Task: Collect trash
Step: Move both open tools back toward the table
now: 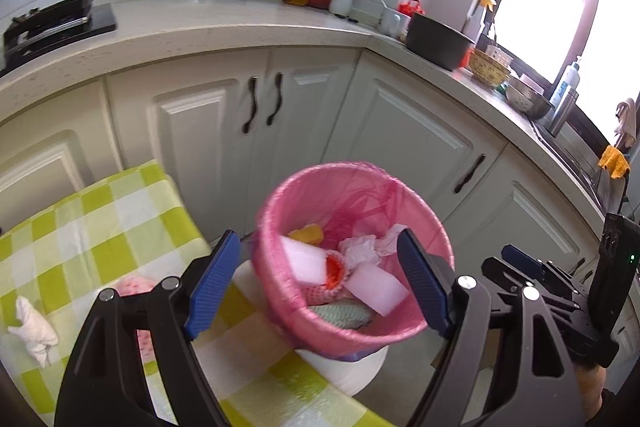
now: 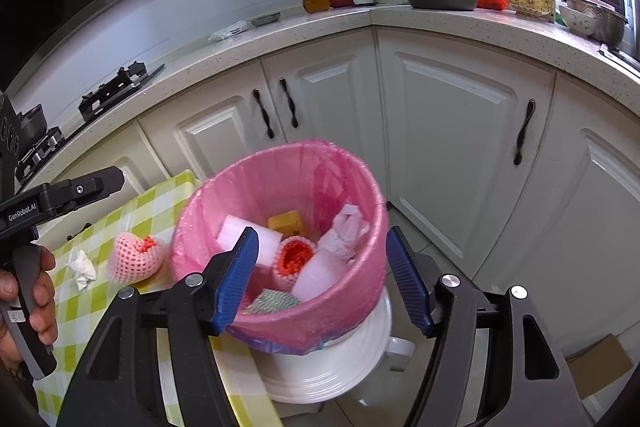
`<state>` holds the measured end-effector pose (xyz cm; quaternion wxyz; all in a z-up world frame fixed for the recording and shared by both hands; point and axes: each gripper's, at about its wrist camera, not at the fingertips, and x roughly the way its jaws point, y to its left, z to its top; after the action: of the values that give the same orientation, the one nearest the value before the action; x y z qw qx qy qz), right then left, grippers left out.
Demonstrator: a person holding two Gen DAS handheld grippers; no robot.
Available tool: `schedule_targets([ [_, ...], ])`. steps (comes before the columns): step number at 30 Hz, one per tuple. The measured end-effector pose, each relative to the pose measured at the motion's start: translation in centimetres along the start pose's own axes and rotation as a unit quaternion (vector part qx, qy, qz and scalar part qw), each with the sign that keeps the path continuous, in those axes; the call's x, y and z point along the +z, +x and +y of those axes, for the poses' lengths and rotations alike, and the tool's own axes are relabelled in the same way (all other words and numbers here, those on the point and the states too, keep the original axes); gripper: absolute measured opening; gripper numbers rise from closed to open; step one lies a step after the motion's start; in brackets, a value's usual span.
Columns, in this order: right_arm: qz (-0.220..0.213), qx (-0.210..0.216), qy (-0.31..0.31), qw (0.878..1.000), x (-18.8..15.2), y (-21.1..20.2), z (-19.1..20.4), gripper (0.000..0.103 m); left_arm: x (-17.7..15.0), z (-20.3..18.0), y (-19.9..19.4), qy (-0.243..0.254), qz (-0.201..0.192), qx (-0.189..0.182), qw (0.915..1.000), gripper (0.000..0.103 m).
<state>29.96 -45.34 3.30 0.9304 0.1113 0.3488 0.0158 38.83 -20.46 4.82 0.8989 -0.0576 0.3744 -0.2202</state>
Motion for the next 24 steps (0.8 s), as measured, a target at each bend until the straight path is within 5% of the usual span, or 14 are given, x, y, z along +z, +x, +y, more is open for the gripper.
schedule_targets([
  [5,0.007,0.018,-0.018,1.0,-0.6,0.1,3.1,0.064,-0.9,3.5,-3.2,-0.008,-0.016,0.028,0.9994,0.078],
  [14,0.015,0.059,-0.057,0.997,-1.4,0.8,10.2,0.081,-3.4,10.8,-8.6,-0.028,-0.033,0.079,0.9959,0.078],
  [24,0.014,0.076,-0.107,0.991,-2.4,2.0,17.3,0.084,-6.0,17.3,-11.6,-0.068,-0.042,0.126,0.9888,0.081],
])
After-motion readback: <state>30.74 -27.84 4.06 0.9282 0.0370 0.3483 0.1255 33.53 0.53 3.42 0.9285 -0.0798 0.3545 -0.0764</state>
